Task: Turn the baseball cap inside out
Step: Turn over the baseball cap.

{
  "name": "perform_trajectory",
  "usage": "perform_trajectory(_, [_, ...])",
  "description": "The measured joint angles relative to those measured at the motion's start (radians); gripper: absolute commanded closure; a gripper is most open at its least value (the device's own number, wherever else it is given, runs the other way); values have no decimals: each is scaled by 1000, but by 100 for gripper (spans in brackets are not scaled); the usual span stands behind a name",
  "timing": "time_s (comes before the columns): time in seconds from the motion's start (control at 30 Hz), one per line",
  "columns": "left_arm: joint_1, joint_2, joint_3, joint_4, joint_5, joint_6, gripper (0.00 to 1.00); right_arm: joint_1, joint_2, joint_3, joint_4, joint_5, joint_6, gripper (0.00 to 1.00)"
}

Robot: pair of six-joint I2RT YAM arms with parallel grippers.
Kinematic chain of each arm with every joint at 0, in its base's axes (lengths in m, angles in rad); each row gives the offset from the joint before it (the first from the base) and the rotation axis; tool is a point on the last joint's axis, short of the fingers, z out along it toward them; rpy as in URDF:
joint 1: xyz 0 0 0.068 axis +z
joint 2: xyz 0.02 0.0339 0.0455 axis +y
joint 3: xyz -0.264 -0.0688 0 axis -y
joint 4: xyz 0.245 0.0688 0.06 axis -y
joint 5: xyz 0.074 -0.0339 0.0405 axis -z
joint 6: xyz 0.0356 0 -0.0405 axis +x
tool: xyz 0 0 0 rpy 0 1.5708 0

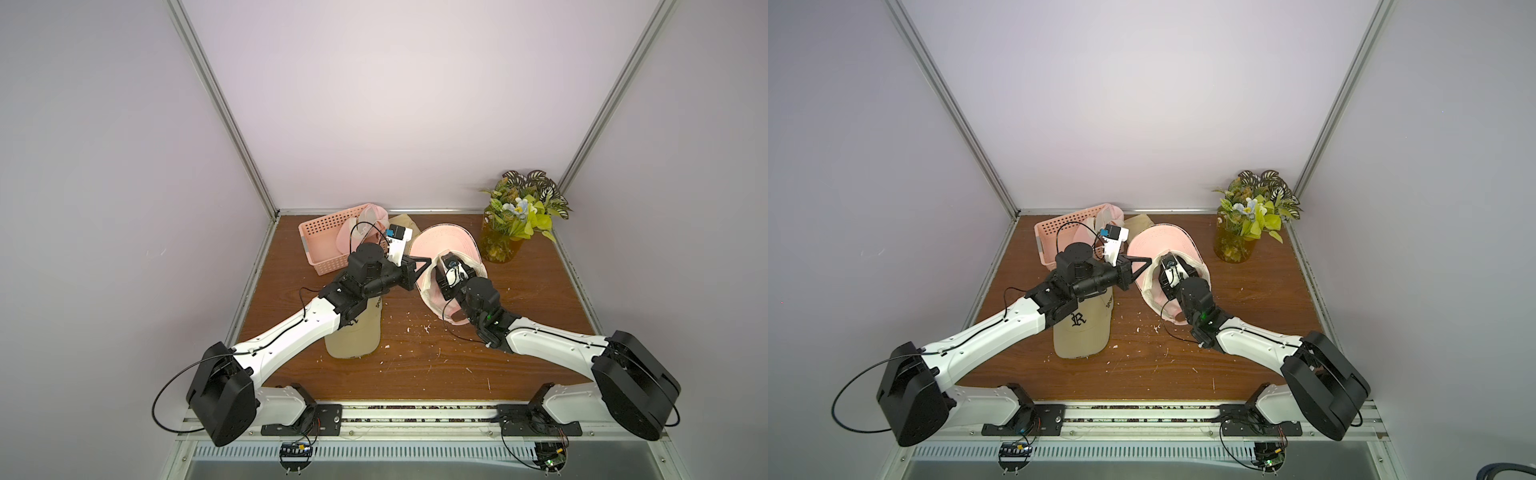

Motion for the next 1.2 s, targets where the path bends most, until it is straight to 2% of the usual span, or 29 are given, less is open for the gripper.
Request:
perform_trajectory(0.13, [0,0,0,-10,-32,18,98,-12,-34,-19,-79,-65,16,39])
perform_trajectory(0.33, [0,6,0,-3,-32,40,98,-22,-77,-2,-301,-286,7,39])
perform_trajectory(0.47, [0,26,1,-5,-29,42,98,-22,-77,21,-409,-372,4,39])
perform_trajectory(0.6, [0,32,2,-6,-35,45,98,-21,-77,26,-489,-381,1,39])
perform_trajectory(0.9, [0,32,2,-12,-76,63,98,-21,-76,93,-626,-278,9,42])
perform_trajectory(1.07, [0,35,2,-3,-76,63,98,-21,-102,85,-576,-305,34,42])
perform_trajectory(1.2, [0,53,2,13,-61,51,98,-19,-172,58,-467,-291,69,44])
